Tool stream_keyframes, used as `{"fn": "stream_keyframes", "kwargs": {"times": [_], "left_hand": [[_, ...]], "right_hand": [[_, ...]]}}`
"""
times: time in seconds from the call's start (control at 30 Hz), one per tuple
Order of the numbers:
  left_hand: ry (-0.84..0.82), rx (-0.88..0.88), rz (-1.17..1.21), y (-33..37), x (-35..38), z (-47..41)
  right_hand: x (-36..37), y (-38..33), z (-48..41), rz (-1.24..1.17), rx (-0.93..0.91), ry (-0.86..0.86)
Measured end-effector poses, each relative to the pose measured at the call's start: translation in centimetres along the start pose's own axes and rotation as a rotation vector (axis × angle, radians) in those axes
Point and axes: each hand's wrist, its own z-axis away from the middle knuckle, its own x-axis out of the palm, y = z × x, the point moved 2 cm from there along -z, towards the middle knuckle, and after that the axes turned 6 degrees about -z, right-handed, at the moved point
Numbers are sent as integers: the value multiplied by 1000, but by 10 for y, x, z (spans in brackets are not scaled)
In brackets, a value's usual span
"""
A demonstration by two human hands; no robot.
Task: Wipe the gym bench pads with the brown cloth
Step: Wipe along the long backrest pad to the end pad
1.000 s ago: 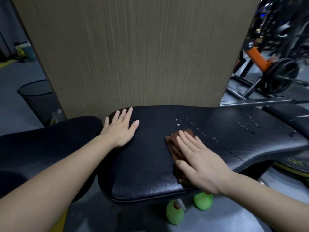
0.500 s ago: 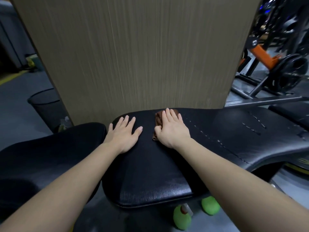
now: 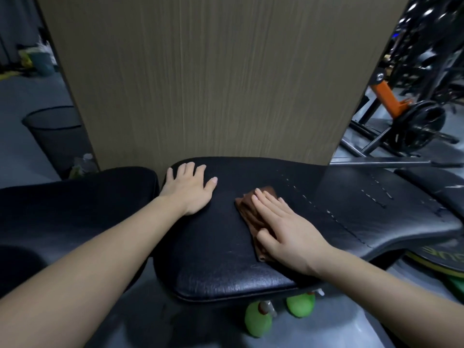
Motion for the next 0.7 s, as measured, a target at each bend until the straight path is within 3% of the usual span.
{"fn": "stream_keyframes", "kwargs": {"times": [0.23, 0.47, 0.6, 0.7], "left_hand": [[-6, -3, 37, -2, 4, -2], [16, -17, 36, -5, 8, -6], [-13, -6, 47, -7, 8, -6], [-28, -5, 40, -6, 7, -6]], "right_hand": [[14, -6, -70, -69, 0, 54], [14, 28, -144, -95, 275, 139], [8, 42, -153, -10, 388, 30], [6, 37, -127, 9, 345, 20]]}}
